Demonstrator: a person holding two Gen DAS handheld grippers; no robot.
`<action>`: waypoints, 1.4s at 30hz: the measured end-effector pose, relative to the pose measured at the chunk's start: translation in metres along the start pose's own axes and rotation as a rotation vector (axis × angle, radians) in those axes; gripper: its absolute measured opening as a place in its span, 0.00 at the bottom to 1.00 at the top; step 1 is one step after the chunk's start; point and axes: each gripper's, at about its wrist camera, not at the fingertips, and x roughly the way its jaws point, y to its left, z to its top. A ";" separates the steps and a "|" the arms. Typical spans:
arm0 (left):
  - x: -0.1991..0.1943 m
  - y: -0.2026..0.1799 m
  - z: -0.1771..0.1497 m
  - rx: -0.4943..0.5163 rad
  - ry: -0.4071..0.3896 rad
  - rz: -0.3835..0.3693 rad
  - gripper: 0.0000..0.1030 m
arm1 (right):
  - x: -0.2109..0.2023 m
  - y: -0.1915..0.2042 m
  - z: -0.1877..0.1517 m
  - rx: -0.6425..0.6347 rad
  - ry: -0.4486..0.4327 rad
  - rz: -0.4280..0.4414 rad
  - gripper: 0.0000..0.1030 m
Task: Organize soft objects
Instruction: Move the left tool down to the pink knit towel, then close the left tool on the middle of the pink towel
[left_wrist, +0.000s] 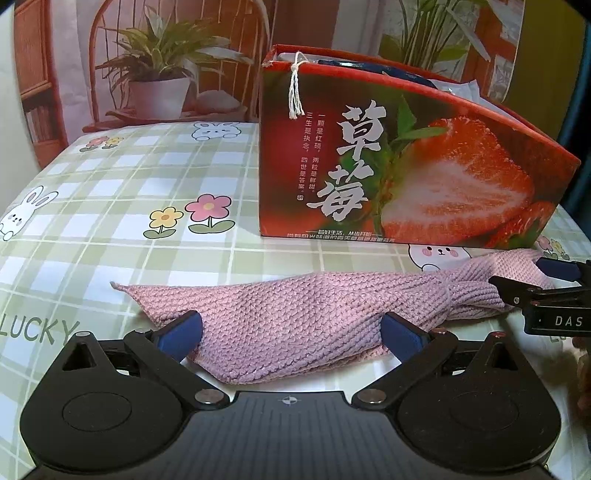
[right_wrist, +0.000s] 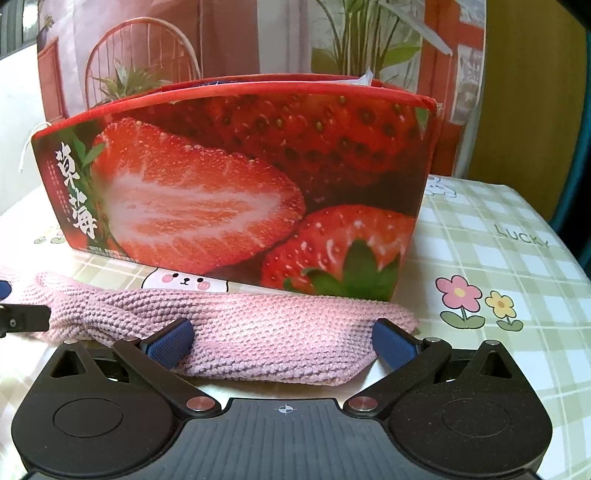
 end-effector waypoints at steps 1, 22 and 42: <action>0.000 0.000 0.000 -0.003 0.002 0.000 1.00 | 0.000 0.000 0.000 0.000 0.000 0.000 1.00; -0.005 -0.005 0.011 -0.012 0.043 -0.128 0.50 | -0.005 0.003 -0.002 -0.030 -0.027 0.066 0.78; -0.006 0.003 0.006 -0.023 0.040 -0.232 0.27 | -0.015 0.009 -0.008 -0.094 -0.079 0.195 0.27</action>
